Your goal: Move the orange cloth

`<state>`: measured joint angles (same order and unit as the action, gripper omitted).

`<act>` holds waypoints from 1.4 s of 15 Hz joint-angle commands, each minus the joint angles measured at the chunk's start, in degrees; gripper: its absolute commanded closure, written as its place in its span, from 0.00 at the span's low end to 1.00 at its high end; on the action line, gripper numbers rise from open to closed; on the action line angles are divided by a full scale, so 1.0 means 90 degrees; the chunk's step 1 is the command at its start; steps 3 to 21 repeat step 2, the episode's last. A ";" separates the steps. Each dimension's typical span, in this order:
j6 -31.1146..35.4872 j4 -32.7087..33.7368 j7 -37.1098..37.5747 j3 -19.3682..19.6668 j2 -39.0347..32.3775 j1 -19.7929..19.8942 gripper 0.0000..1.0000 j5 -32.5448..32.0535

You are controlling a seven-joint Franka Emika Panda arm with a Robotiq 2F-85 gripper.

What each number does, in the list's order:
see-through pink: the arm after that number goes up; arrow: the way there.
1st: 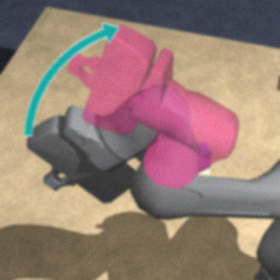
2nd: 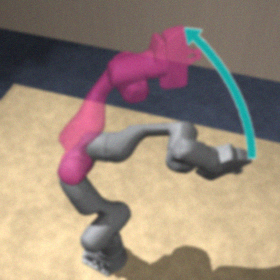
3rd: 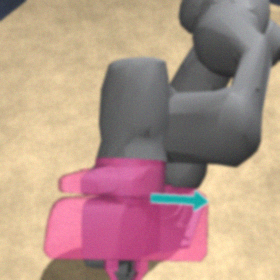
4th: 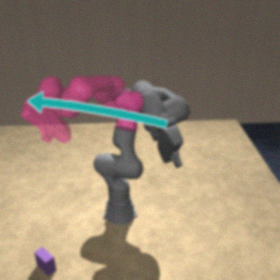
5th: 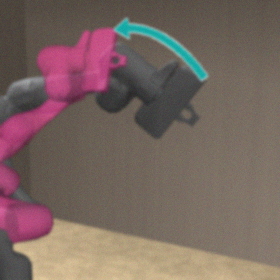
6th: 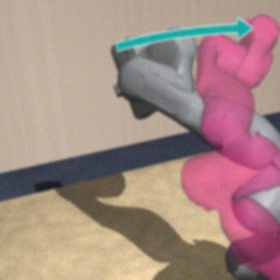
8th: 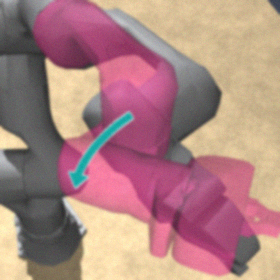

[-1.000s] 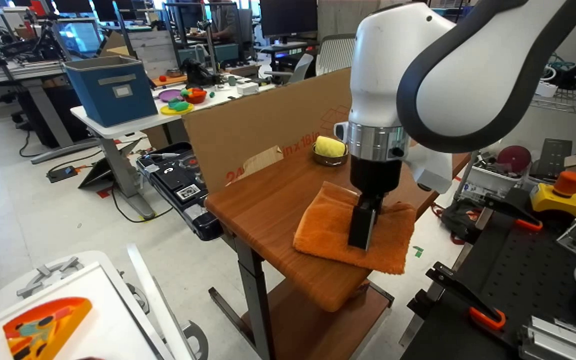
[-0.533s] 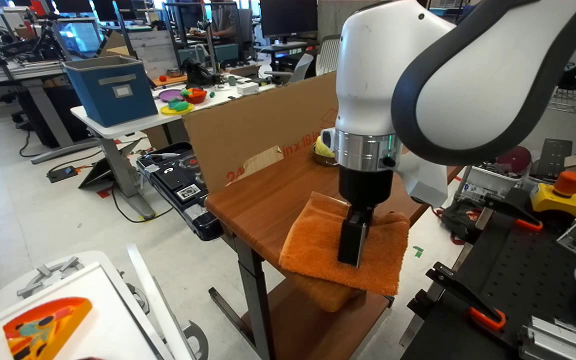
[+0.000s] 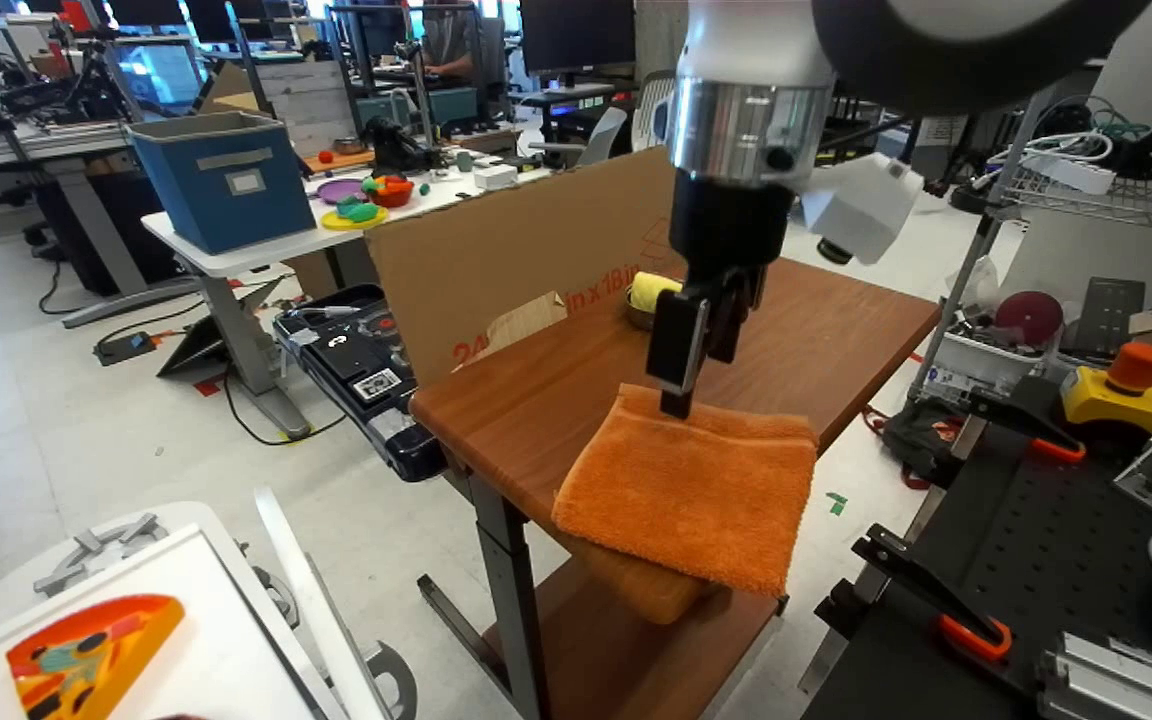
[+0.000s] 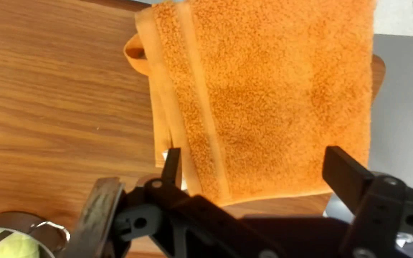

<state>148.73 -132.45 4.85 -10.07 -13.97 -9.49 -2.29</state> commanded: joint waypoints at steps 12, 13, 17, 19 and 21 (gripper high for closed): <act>-0.0134 -0.0088 0.0042 0.0079 0.0267 -0.0041 0.00 0.0039; -0.0134 -0.0088 0.0042 0.0079 0.0267 -0.0041 0.00 0.0039; -0.0134 -0.0088 0.0042 0.0079 0.0267 -0.0041 0.00 0.0039; -0.0134 -0.0088 0.0042 0.0079 0.0267 -0.0041 0.00 0.0039; -0.0134 -0.0088 0.0042 0.0079 0.0267 -0.0041 0.00 0.0039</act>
